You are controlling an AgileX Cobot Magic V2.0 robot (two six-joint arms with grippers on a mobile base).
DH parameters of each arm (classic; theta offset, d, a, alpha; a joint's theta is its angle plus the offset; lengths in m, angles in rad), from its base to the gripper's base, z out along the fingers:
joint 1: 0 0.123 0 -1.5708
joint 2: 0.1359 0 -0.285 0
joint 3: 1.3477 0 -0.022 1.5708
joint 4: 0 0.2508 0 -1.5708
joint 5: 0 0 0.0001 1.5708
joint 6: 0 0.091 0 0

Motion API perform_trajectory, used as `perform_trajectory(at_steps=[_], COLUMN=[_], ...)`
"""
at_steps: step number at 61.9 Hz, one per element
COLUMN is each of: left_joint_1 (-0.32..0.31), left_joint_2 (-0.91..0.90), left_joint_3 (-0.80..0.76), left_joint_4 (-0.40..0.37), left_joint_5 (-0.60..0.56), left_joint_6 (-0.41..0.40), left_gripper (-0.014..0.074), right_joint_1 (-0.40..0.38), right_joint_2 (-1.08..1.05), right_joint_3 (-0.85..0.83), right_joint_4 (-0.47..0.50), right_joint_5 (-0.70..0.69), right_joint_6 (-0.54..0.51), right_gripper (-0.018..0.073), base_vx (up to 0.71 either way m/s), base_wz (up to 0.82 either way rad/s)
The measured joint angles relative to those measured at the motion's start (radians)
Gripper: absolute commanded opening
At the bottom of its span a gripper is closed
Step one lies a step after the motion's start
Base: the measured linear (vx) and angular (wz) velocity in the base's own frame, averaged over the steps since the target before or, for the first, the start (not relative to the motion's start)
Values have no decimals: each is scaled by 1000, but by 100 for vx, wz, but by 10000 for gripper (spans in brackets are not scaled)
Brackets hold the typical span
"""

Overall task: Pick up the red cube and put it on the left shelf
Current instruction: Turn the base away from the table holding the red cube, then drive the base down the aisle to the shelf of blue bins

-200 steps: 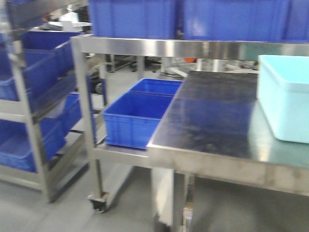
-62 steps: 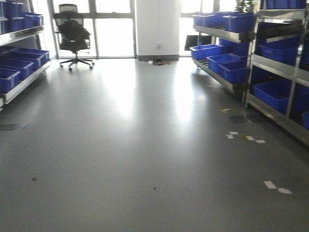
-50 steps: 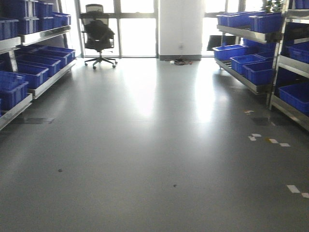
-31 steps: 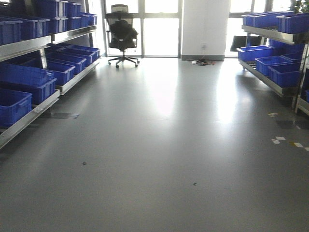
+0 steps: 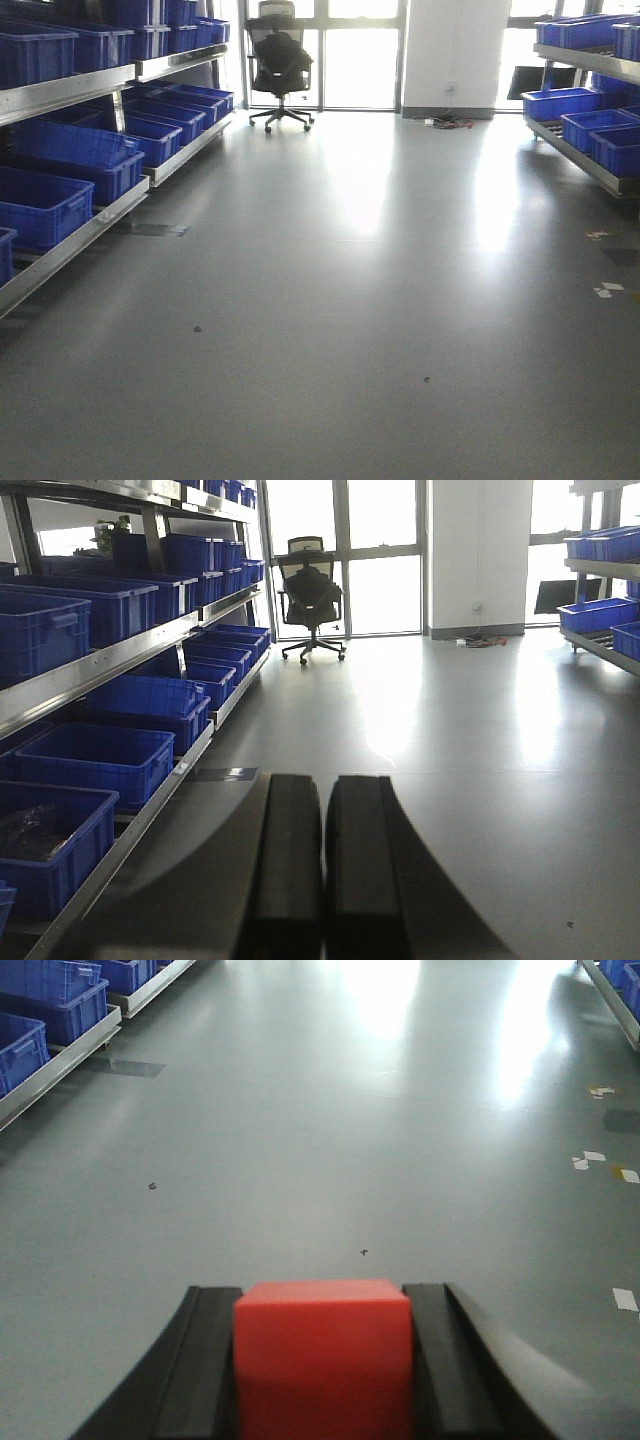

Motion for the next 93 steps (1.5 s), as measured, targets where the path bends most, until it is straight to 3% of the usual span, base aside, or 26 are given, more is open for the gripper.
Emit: perform_trajectory(at_steps=[45, 93], left_joint_1=[0, 0], left_joint_2=[0, 0], left_joint_3=[0, 0], left_joint_4=[0, 0], left_joint_5=[0, 0], left_joint_6=[0, 0], left_gripper=[106, 106], right_joint_1=[0, 0], right_joint_2=[0, 0], right_joint_3=[2, 2], right_joint_4=[0, 0], right_joint_5=[0, 2], right_joint_6=[0, 0], right_gripper=[57, 57], base_vx=[28, 58], base_wz=[2, -10])
